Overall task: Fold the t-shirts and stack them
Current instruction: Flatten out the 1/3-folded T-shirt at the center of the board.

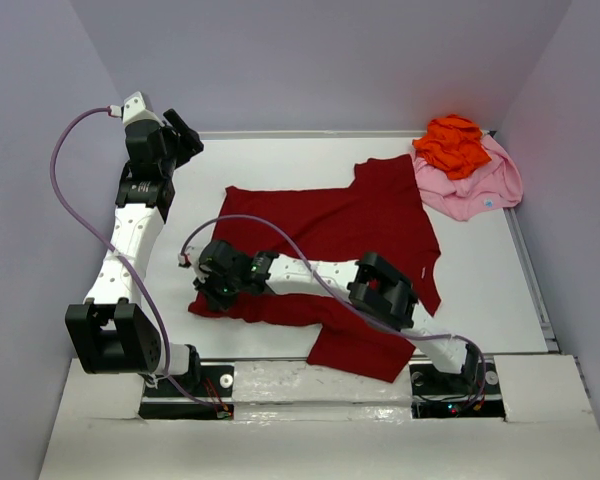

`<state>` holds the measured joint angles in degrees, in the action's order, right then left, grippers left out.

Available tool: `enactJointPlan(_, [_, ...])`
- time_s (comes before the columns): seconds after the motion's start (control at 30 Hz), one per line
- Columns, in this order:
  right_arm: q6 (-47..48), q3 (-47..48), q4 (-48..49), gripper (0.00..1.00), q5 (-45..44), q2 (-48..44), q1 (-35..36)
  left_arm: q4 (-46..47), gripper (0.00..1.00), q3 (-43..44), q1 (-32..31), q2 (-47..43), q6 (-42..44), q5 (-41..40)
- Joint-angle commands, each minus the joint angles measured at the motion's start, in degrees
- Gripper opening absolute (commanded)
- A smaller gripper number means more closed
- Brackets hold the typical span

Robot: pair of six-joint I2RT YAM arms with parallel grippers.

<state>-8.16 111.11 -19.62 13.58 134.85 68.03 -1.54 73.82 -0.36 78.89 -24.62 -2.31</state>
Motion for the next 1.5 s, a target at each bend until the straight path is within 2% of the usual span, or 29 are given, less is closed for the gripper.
enactJointPlan(0.0, [0.9, -3.2, 1.1, 0.00, 0.8, -5.0, 3.2, 2.7, 0.77, 0.1, -0.2, -0.9, -0.3, 0.7])
enactJointPlan(0.23, [-1.0, -10.8, 5.4, 0.00, 2.7, -7.1, 5.9, 2.7, 0.77, 0.1, -0.2, -1.0, -0.3, 0.6])
enactJointPlan(0.27, [-1.7, -11.7, 5.9, 0.04, 2.4, -7.9, 5.9, 2.7, 0.77, 0.2, -0.2, -1.0, -0.3, 0.7])
enactJointPlan(0.3, [-1.9, -12.9, 6.3, 0.16, 1.2, -8.5, 5.9, 2.7, 0.77, 0.2, -0.2, -0.9, -0.3, 0.6])
enactJointPlan(0.4, [-1.4, -14.2, 6.9, 0.42, -9.9, -11.8, 5.9, 2.9, 0.77, -0.1, -0.2, -0.8, -0.2, 0.5])
enactJointPlan(0.47, [-2.4, -14.3, 6.3, 0.49, -17.4, -13.9, 3.8, 2.9, 0.77, -0.2, -0.2, -0.2, 0.0, 0.3])
enactJointPlan(0.5, [-2.9, -14.5, 6.4, 0.56, -18.1, -16.6, 2.7, 3.0, 0.77, -0.3, -0.2, 0.1, 0.0, 0.3])
enactJointPlan(0.6, [-3.8, -16.4, 6.4, 0.62, -21.8, -20.8, -1.6, 3.4, 0.77, -0.4, -0.2, 2.1, -0.1, 0.3])
enactJointPlan(0.63, [-3.7, -17.1, 6.5, 0.67, -22.8, -22.2, -2.7, 3.4, 0.77, -0.5, -0.2, 2.8, -0.1, 0.5])
enactJointPlan(0.8, [-2.0, -20.7, 5.9, 0.71, -29.2, -28.1, -9.8, 3.9, 0.77, 0.0, -0.2, 9.7, -0.8, 2.0])
enactJointPlan(0.83, [-2.0, -21.1, 5.0, 0.71, -29.9, -28.7, -11.8, 4.0, 0.77, 0.9, -0.2, 13.0, -1.0, 4.4])
enactJointPlan(1.07, [-1.2, -25.9, 4.8, 0.71, -31.9, -33.3, -14.3, 1.8, 0.76, 6.2, -0.2, 27.3, -0.7, 5.9])
enactJointPlan(1.3, [-1.7, -27.9, 5.0, 0.71, -31.6, -33.3, -15.5, -3.3, 0.74, 7.4, -3.7, 30.8, 2.6, -1.5])
enactJointPlan(1.47, [-1.6, -27.6, 5.2, 0.70, -31.2, -32.5, -16.6, -10.9, 0.64, 11.8, -8.1, 34.8, 4.7, -5.3])
